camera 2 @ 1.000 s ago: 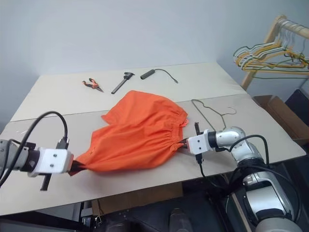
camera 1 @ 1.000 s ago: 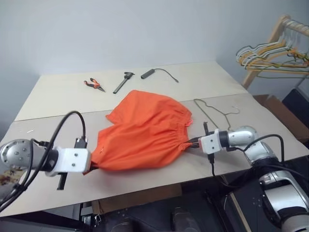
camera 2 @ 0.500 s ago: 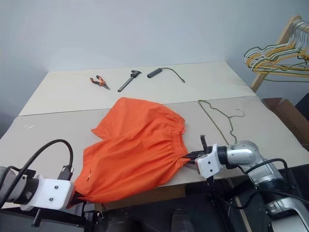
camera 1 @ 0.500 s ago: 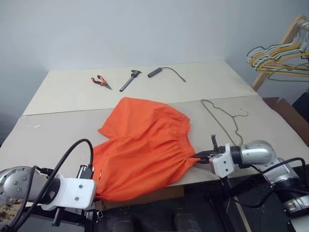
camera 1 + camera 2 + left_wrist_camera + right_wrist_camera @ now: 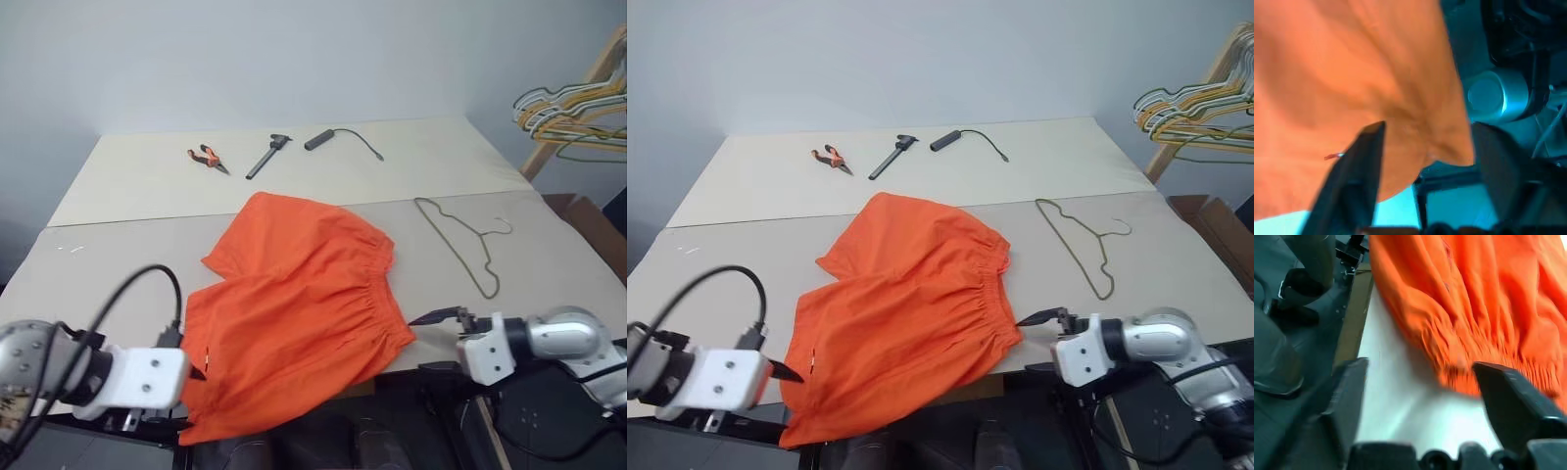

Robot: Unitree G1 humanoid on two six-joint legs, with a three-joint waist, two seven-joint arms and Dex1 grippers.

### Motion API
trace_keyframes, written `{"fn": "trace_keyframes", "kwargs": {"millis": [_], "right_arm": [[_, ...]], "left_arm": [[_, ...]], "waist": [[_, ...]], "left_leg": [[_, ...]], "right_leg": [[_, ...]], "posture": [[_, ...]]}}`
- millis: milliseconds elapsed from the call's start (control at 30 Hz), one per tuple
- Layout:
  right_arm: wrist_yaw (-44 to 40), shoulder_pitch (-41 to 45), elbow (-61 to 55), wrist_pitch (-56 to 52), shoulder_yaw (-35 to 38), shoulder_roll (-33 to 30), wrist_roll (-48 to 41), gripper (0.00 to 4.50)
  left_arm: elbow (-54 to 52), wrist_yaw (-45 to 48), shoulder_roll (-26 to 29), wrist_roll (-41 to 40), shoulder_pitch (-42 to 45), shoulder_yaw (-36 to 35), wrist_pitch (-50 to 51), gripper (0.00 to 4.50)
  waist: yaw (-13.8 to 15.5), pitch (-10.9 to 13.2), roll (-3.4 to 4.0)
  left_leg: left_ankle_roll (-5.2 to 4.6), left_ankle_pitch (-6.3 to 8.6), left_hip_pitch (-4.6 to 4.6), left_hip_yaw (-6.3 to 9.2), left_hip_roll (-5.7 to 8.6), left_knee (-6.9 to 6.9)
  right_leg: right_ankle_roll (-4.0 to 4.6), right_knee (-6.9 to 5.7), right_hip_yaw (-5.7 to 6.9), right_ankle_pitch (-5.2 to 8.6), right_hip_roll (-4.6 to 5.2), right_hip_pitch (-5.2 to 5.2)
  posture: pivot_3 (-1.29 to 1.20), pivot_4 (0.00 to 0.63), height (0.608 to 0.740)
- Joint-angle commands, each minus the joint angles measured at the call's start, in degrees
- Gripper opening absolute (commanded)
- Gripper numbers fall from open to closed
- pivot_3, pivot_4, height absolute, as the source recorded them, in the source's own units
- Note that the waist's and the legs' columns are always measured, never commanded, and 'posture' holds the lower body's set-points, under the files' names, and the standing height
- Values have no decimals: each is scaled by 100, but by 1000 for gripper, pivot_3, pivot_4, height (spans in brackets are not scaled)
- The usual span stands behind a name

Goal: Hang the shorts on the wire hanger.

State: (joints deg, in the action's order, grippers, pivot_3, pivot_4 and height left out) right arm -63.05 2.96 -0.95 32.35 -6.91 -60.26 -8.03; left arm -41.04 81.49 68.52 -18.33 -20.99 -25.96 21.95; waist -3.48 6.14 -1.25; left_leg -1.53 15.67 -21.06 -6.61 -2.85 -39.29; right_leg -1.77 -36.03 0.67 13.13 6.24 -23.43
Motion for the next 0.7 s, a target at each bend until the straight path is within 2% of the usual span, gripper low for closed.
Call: {"fn": "trace_keyframes", "kwargs": {"millis": [33, 67, 100, 200, 267, 300, 367, 533, 700], "right_arm": [[455, -186, -569, -1364, 828, -31, -784, 4500], [707, -200, -717, -1976, 1046, 21, -984, 4500], [1005, -177, -861, -2607, 1234, 85, -1146, 4500], [1762, 41, -972, -4056, 1551, 265, -1241, 4500], [2448, 443, -940, -5484, 1497, 371, -1087, 4500], [2729, 661, -868, -6121, 1471, 444, -1063, 4500], [3093, 1003, -659, -6907, 1437, 573, -963, 4500], [3995, 2098, 136, -8637, 1524, 1055, -763, 4500], [4407, 2778, 1064, -9409, 1536, 1229, -528, 4500]], "left_arm": [[388, -475, -350, -505, 775, 72, 74, 4128], [483, -782, -537, -707, 1159, 228, 336, 4417], [561, -1050, -726, -909, 1506, 360, 590, 4492], [768, -1671, -1313, -1439, 2359, 651, 1046, 4492], [895, -2132, -1738, -1833, 2865, 786, 1420, 4492], [942, -2290, -1910, -1992, 3056, 829, 1559, 4492], [1023, -2482, -2145, -2262, 3363, 921, 1755, 4492], [1220, -2639, -2338, -2407, 3739, 1168, 1821, 4492], [1298, -2603, -2304, -2413, 3791, 1272, 1725, 4492]], "waist": [[21, 2, -2], [28, 3, -5], [35, 4, -7], [60, 6, -17], [68, 7, -21], [64, 8, -22], [51, 7, -23], [-48, 7, -23], [-88, 6, -21]], "left_leg": [[0, 0, 1, 0, 0, 0], [0, 0, 1, 2, 1, 0], [0, 0, 2, 2, 0, -1], [0, 0, 1, 5, 1, -2], [0, 0, -1, 6, 2, -1], [0, 0, -3, 6, 4, -2], [-1, 0, -11, 5, 5, -2], [-6, 3, -27, 8, 11, 0], [-8, 4, -62, 8, 14, 0]], "right_leg": [[-2, 0, 0, 0, 0, 1], [-5, 0, -1, 0, 0, 4], [-7, -1, -3, -1, 0, 4], [-6, 1, -4, -10, 0, 9], [-9, 4, -3, -14, -2, 10], [-46, 4, -4, -36, -2, 9], [-48, 8, -6, -40, -2, 2], [-51, 21, -4, -36, -4, -5], [-54, 26, -8, -37, -4, -37]], "posture": [[-92, 120, 740], [-96, 120, 740], [-103, 119, 740], [-117, 118, 740], [-133, 116, 740], [-139, 115, 740], [-147, 112, 740], [-151, 107, 740], [-146, 103, 740]]}}
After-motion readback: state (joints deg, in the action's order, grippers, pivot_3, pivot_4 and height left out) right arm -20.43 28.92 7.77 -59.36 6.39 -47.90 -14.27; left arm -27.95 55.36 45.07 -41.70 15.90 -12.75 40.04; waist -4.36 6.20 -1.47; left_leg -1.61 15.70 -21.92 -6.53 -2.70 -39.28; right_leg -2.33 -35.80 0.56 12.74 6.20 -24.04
